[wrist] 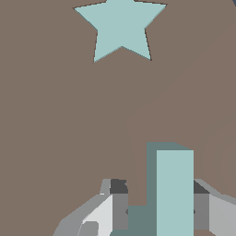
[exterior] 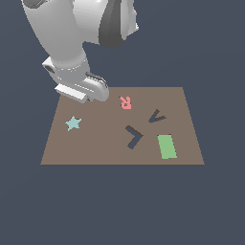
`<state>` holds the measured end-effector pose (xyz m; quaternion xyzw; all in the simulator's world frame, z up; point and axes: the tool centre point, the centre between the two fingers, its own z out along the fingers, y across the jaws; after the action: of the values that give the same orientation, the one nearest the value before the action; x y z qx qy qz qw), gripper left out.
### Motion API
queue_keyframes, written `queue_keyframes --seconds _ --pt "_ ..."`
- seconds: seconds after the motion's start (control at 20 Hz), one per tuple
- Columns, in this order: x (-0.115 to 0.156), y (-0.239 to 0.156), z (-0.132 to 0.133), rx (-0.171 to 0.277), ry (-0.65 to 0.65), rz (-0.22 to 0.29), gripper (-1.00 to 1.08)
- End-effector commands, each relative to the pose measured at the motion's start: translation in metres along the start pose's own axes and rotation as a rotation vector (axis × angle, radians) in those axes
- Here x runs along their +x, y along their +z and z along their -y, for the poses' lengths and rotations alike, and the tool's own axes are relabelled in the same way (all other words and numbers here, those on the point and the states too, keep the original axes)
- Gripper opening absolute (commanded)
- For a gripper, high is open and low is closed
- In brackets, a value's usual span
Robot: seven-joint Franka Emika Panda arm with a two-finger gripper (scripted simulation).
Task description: Insert a designated object into the corresponding slot on a board.
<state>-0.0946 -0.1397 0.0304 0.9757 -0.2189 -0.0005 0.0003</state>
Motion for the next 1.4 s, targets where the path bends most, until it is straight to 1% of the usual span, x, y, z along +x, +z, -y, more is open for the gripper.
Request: queue_keyframes --seconds 0.0,0.85,1.1,1.35 --pt "0.0 0.0 0.001 0.001 -0.002 -0.001 -1.0" --pt "-0.001 -0.003 0.002 0.0 0.009 0.0 -1.0" --pt "-0.004 -0.003 0.006 0.0 0.048 0.0 -1.0" --pt "-0.01 -0.003 0.014 0.0 0.117 0.0 -1.0"
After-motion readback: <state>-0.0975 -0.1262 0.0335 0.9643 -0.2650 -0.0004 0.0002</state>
